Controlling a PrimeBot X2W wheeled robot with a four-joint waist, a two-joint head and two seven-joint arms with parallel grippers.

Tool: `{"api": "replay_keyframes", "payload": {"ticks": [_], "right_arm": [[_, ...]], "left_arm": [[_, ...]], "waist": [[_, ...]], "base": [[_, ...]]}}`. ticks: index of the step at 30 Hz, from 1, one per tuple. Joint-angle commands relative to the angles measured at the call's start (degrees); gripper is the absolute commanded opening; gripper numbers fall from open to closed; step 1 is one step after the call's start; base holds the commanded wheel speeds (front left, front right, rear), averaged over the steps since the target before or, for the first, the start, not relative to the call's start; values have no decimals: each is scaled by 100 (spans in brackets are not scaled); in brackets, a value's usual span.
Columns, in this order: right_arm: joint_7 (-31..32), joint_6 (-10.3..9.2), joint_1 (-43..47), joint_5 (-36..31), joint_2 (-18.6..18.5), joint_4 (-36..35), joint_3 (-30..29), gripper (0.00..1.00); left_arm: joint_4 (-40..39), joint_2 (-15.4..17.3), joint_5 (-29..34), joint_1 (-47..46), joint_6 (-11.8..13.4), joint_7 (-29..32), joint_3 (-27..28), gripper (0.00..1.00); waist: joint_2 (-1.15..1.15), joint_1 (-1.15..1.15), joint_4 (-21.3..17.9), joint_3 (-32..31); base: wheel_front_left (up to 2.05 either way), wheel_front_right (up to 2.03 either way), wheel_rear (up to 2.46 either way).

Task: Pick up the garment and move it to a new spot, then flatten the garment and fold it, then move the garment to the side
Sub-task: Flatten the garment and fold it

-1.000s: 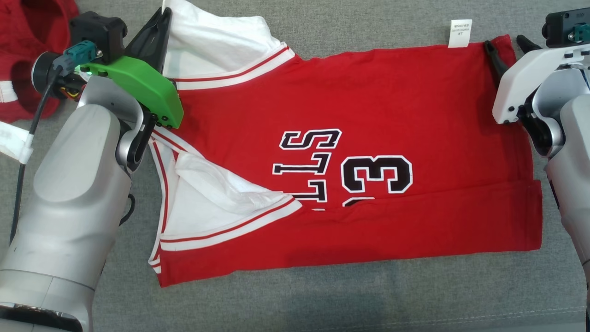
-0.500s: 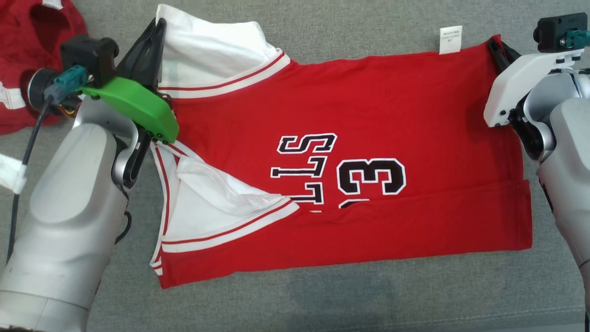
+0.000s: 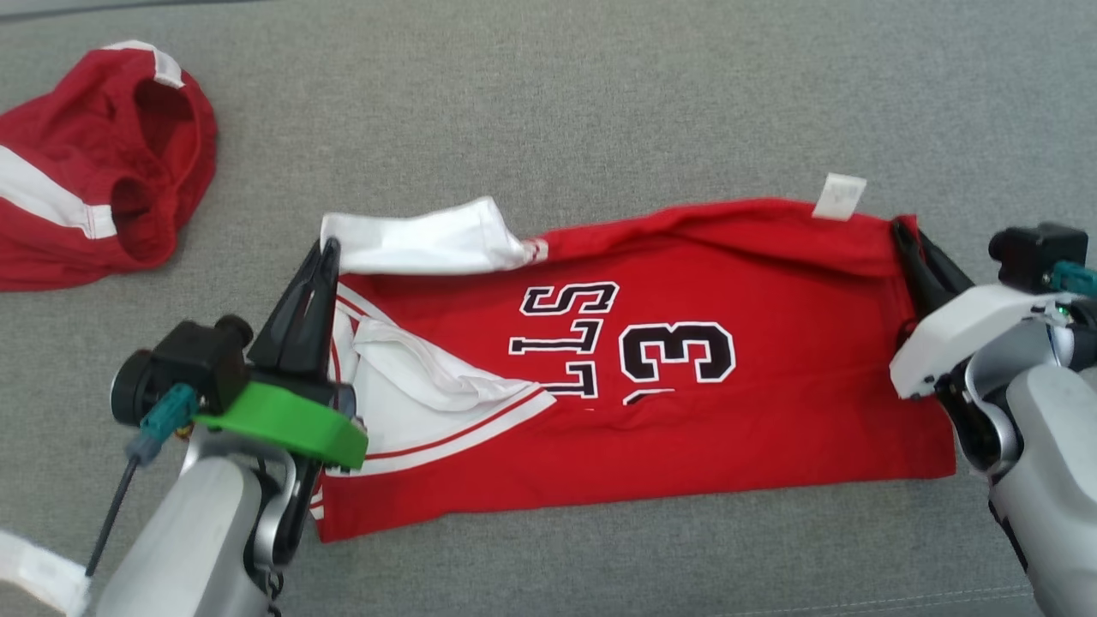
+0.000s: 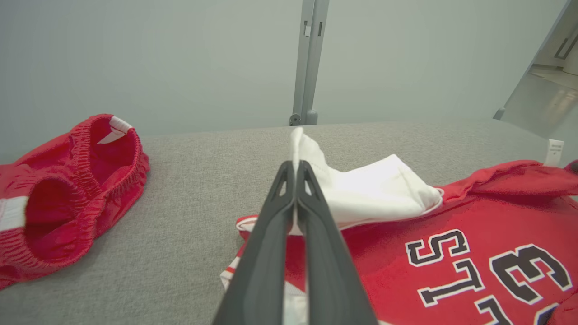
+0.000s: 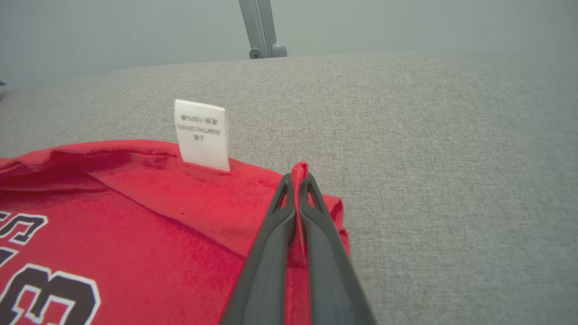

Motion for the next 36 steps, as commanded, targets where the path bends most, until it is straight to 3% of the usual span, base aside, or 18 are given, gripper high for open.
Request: {"api": "replay_keyframes", "payload": {"ticks": [1,6,13,25,26,27,28,29,30,31,32,36], "right_arm": [[-32,-10,210,24,18,-103,-60,0],[50,-10,927,-41,176,-590,-376,0],[193,-10,1502,-163,382,-902,-701,0],[273,-10,1886,-339,595,-1185,-933,0],[267,-10,1915,-343,614,-1190,-943,5],[257,-10,1943,-354,635,-1197,-951,32],[237,-10,1974,-366,655,-1205,-969,48],[207,-10,2006,-368,678,-1212,-1007,85],[175,-10,2041,-376,698,-1221,-1036,100],[142,-10,2085,-384,718,-1229,-1069,100],[99,-10,2131,-401,741,-1237,-1120,100],[-54,-10,2387,-462,877,-1333,-1385,100]], "left_arm": [[-117,66,-19,229,84,-36,32,0],[-668,107,-219,1099,405,-37,138,0],[-962,19,-342,1766,617,-35,61,0],[-872,-12,-468,2121,622,26,-19,0],[-840,-24,-500,2146,604,39,-31,0],[-816,-33,-509,2177,591,54,-53,0],[-812,-45,-521,2213,603,60,-71,4],[-803,-45,-538,2249,614,58,-74,36],[-787,-42,-554,2284,608,48,-66,59],[-778,-35,-561,2324,601,36,-58,95],[-773,-31,-592,2372,611,27,-41,100],[-942,-22,-671,2602,684,-27,120,100]], "waist": [[12,0,-1,-297],[12,0,-23,-533],[12,0,-1,-702],[12,0,-34,-821],[12,0,-41,-820],[12,0,-49,-823],[12,0,-55,-827],[12,0,-61,-831],[12,0,-66,-836],[12,0,-72,-844],[12,0,-77,-854],[12,0,-92,-941]], "base": [[0,0,0],[0,0,0],[0,0,0],[0,0,0],[0,0,0],[0,0,0],[0,0,0],[0,0,0],[0,0,0],[0,0,0],[0,0,0],[0,0,0]]}}
